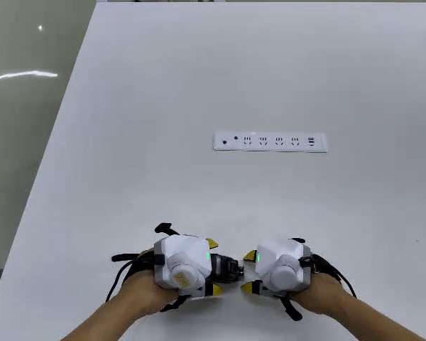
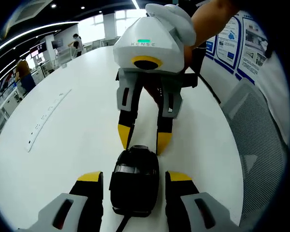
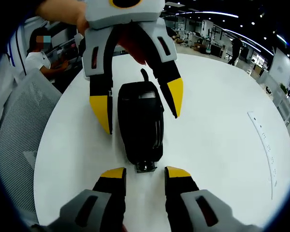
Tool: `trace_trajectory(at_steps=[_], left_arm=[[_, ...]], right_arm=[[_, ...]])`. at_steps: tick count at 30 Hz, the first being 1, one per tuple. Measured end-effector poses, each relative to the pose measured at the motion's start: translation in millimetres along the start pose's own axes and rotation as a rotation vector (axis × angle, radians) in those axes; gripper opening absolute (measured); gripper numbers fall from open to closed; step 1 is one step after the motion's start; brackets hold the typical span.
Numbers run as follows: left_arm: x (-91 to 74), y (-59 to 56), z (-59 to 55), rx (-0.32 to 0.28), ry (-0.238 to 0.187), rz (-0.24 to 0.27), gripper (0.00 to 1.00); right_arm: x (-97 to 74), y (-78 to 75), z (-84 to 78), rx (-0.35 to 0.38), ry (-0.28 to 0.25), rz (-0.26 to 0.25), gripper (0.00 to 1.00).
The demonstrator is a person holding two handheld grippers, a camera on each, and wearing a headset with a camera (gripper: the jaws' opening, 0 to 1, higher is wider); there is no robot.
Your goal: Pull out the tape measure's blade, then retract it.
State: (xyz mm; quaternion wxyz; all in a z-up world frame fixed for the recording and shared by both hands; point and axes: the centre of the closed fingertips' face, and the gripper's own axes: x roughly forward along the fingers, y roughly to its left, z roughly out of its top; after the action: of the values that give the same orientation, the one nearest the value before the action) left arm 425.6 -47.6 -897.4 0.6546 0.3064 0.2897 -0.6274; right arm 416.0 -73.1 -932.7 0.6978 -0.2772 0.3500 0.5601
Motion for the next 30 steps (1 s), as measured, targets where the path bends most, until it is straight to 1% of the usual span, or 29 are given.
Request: trace_trajectory(at_steps=[11, 18, 30], left_arm=[[4.7, -0.5, 1.2, 0.024, 0.008, -0.018, 0.43], [7.3, 0.9, 0.1, 0.032, 0.016, -0.019, 0.39], [11.1, 0.0, -3.1, 0.052, 0.041, -0.040, 0.38]], right_arm=[[4.4, 0.5, 0.6, -0.010, 0.009, 0.019, 0.28], [7.9, 0.8, 2.0, -0.018, 0.011, 0.028, 0.26], [9.4, -1.6, 2.9, -0.020, 0.009, 0.031, 0.23]])
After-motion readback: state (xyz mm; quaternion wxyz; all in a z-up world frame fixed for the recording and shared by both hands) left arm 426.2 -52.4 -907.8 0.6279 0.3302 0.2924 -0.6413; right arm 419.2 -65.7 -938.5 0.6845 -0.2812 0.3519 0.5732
